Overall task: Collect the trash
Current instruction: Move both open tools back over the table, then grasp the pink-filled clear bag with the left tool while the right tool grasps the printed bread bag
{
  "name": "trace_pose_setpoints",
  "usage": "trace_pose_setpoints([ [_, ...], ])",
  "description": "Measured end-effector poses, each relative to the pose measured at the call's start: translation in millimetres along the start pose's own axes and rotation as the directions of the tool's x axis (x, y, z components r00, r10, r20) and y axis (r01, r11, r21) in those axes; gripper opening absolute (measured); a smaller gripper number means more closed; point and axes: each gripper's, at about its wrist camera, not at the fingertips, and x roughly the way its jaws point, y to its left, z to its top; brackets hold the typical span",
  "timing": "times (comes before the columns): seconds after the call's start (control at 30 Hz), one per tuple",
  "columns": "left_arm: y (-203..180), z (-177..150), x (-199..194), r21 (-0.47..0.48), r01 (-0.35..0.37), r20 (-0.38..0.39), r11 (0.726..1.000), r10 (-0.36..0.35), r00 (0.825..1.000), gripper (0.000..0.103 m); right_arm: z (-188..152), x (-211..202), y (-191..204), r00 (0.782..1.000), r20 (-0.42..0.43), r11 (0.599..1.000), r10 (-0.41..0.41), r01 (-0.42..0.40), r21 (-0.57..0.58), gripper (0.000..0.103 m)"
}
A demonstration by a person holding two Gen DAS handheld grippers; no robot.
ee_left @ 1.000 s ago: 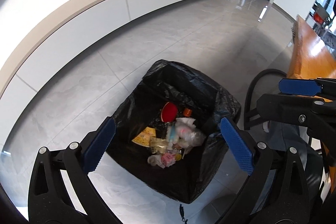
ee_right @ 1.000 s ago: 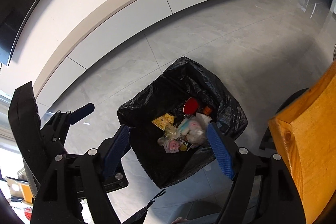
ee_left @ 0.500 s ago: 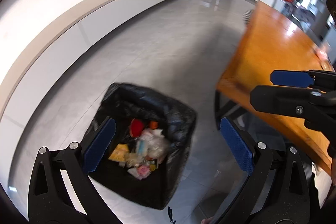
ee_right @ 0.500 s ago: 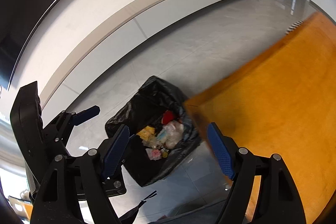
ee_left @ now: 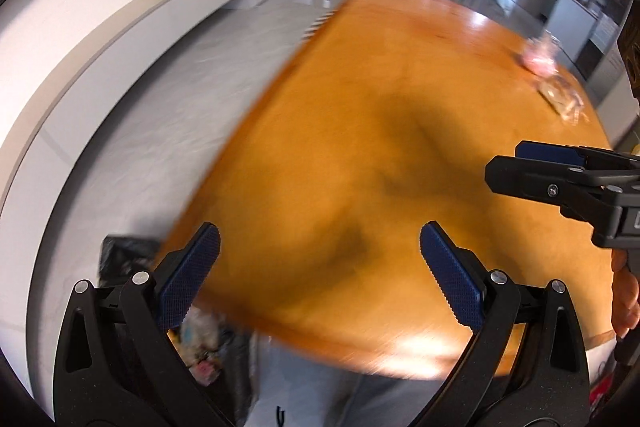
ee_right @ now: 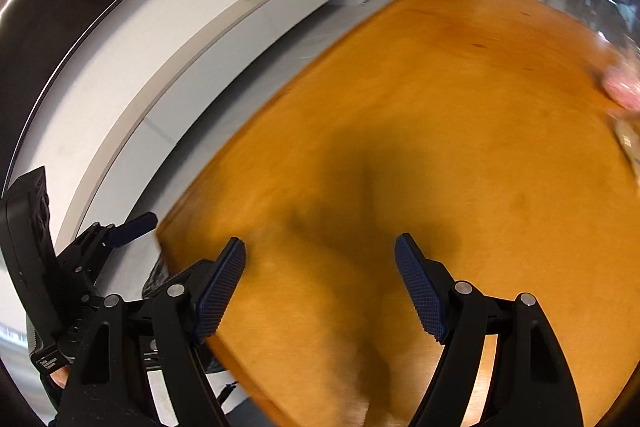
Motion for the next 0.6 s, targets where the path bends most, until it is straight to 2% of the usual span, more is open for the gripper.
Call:
trace_pose_setpoints([
  [0.17,-62,41,23,0.109,0.048,-0.013,0.993,-0.047,0.999,0.097,14,-20,-75,0.995,0.032,0.987,-0.095,0.090,0.135,0.078],
  [0.3,-108,74,43,0.178,0.089,-0.032,0.980,-0.085,0.996,0.097,26,-32,-133,0.977,0.049,0.947,-0.208,0.189,0.262,0.082],
  [0.47,-157,107,60,0.255,0.126,-0.050,0.959,-0.117,0.992,0.097,44,-44,-206,0.954,0.048,0.860,-0.296,0.244,0.448,0.085],
  [0.6,-198,134,73,0.361,0.117,-0.044,0.925,-0.108,0.993,0.097,52,-52,-260,0.932,0.024,0.761,-0.361,0.279,0.585,0.086],
])
